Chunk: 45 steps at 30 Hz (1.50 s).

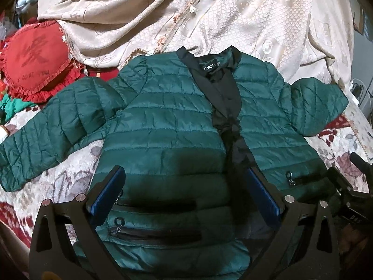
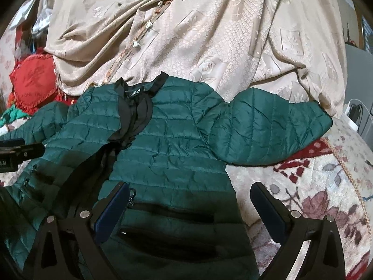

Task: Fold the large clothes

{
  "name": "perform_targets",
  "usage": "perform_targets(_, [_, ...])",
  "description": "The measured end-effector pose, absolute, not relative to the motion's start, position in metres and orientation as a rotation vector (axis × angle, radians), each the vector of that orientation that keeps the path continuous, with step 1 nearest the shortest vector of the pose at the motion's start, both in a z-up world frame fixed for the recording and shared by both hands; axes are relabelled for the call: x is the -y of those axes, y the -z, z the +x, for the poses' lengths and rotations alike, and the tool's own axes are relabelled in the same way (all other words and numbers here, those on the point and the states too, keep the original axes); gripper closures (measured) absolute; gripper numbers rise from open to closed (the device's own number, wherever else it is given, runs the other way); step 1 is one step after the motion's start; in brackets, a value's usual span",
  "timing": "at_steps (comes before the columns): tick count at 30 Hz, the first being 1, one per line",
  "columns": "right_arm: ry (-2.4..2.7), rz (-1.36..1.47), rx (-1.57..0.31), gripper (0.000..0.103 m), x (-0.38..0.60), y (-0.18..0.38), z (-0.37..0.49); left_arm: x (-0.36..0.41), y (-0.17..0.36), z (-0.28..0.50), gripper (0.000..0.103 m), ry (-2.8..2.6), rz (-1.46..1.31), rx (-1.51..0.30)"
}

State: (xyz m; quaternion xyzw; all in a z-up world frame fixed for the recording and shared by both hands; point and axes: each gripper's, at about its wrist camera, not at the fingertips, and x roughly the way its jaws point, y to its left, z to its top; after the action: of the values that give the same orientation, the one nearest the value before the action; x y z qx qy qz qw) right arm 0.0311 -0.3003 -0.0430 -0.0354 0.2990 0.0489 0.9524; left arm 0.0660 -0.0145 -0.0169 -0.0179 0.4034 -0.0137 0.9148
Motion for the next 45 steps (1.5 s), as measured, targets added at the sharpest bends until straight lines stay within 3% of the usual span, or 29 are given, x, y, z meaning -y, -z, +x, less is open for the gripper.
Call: perform_targets(45, [-0.101,-0.090,-0.620,0.000,0.2979,0.0449,0.0321,0.0207,0.0185,0.0655,0.000,0.027,-0.017,-0.843])
